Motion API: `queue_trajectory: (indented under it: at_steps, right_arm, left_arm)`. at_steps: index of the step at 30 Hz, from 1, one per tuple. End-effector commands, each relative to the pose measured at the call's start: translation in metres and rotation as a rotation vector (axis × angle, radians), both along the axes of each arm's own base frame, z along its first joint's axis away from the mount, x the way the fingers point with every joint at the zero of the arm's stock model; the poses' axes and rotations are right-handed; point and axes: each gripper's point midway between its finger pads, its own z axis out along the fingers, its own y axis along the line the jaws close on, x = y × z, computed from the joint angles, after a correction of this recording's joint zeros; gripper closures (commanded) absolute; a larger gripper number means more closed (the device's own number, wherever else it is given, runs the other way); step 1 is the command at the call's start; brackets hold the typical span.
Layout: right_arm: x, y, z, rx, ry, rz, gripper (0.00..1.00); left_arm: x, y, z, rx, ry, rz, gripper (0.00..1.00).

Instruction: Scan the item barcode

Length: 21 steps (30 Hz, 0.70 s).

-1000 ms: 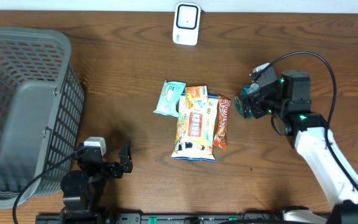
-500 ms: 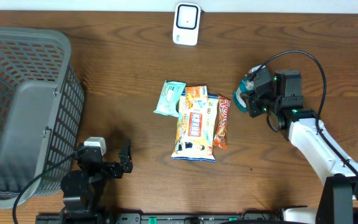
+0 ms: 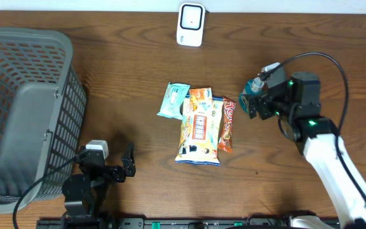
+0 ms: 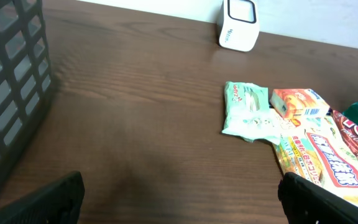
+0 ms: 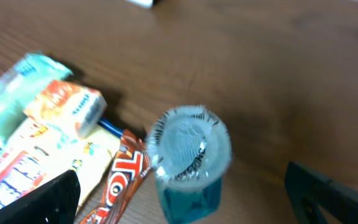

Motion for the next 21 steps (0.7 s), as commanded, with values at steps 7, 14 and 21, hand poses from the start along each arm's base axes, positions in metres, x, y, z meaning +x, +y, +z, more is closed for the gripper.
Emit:
queue_trajectory:
  at_steps: [7,14,21]
  right_arm:
    - [0.01,0.003,-0.005,0.029,-0.022,-0.014,0.01]
    - [0.031,0.005,-0.024,0.063,-0.018,-0.043,0.01]
    - [0.04,0.003,-0.027,0.052,-0.041,-0.057,0.26]
  left_arm:
    - [-0.002,-0.001,-0.01,-0.013,0.031,-0.002,0.0]
    - [-0.002,-0.001,-0.01,-0.014,0.031,-0.002,0.0]
    - [-0.002,-0.001,-0.01,-0.013,0.031,-0.002,0.0]
